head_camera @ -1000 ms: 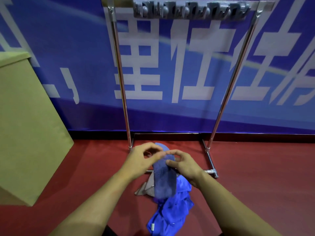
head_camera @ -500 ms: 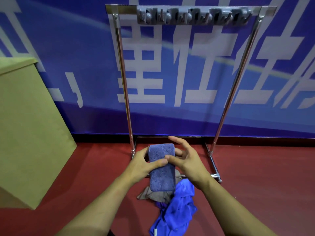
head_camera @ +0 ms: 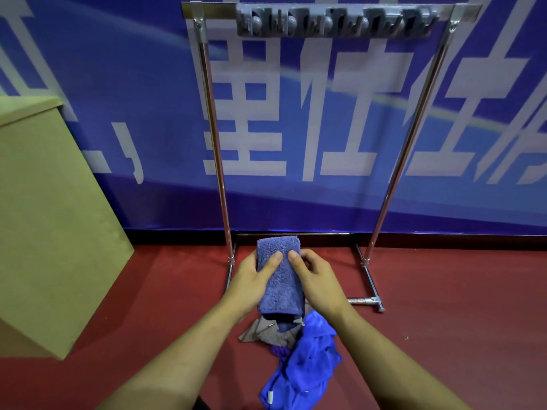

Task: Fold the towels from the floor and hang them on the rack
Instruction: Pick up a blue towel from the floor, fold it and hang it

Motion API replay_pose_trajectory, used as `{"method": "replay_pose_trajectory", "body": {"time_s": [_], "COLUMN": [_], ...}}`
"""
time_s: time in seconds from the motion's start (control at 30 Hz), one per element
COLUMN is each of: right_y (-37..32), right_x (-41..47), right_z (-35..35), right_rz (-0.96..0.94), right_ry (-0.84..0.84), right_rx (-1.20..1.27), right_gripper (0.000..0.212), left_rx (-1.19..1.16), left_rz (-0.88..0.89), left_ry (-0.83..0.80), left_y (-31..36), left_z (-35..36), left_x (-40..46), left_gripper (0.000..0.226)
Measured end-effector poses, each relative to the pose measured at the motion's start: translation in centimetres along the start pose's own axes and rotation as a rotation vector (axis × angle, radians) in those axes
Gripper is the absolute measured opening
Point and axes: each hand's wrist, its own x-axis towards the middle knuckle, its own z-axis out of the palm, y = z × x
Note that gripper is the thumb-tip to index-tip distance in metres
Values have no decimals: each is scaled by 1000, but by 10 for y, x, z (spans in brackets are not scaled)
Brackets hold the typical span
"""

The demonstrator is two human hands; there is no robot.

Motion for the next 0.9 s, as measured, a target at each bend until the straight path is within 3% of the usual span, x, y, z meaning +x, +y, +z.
{"method": "replay_pose_trajectory", "body": {"time_s": [0.13, 0.3, 0.47, 0.63, 0.7, 0.77, 0.9], "right_y": [0, -3, -7, -5, -3, -8, -36], "right_x": [-2, -6, -3, -9, -8, -5, 1], "right_z": [7, 17, 20, 16, 15, 17, 21], "right_rz": [-41, 31, 13, -10, -27, -57, -62], "right_ry": [199, 159, 239, 255, 269, 250, 182], "right_rx": [-295, -454, -230, -261, -240, -82, 215], "right_gripper": [25, 29, 24, 20, 16, 13, 21], "left_rx": [133, 290, 213, 286, 368, 387, 110], "left_rz": [28, 54, 78, 65, 239, 369, 292], "left_ry": [133, 292, 322, 356, 434, 406, 299], "left_y": [3, 3, 10, 7, 9, 13, 39], "left_z": [15, 27, 36, 30, 29, 32, 36], "left_x": [1, 2, 3, 0, -1, -1, -1], "left_gripper": [25, 39, 34, 24, 25, 19, 7]}}
